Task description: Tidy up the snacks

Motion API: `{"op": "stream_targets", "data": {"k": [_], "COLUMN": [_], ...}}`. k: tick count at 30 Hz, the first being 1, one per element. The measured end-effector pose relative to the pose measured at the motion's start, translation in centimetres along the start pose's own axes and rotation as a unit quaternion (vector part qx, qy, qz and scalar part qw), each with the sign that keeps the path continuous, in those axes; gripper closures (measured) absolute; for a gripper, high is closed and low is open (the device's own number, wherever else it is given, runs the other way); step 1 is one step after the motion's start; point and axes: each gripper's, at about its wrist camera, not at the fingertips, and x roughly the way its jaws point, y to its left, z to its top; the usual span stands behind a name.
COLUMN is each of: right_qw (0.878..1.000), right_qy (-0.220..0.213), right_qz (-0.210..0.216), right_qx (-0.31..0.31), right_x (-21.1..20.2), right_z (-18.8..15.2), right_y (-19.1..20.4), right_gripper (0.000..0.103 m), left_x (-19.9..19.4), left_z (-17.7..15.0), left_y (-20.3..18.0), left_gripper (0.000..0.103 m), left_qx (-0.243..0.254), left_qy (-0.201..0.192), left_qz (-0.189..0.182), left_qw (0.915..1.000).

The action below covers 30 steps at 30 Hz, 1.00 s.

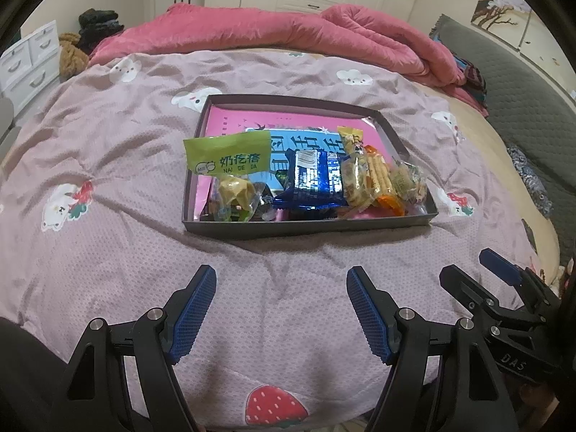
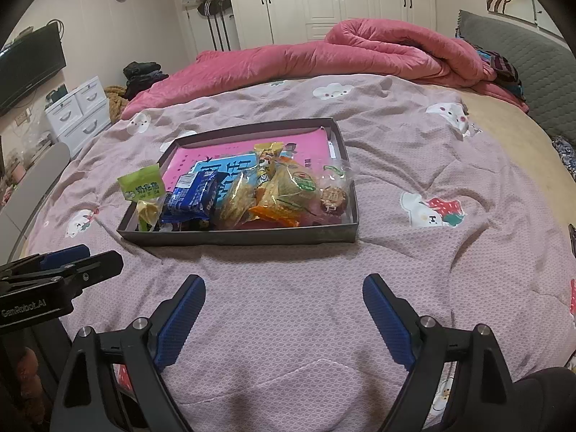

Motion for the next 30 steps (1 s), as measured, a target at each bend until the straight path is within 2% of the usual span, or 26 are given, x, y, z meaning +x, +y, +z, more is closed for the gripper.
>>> {"op": "stream_targets", "data": {"k": [17, 30], "right_qw": [1.000, 1.000], "right_qy": [0.000, -0.006], "right_qz": [0.001, 0.005], "right_qx": [0.001, 0.021], "right_x": [0.0, 0.4], "right_z": [0.0, 0.6], "right_y": [-0.1, -1.3], "right_gripper": [0.012, 0.008], "left_x": [-0.2, 0.9], "left_z": [0.1, 0.5], "left_y": [0.1, 1.8], "left_gripper": [0.027, 0.025], "left_qx": [-0.004, -0.028], "left_qy": [-0.004, 0.004], "left_qz": [0.000, 0.021], "left_qw": [1.0000, 0.9994]}}
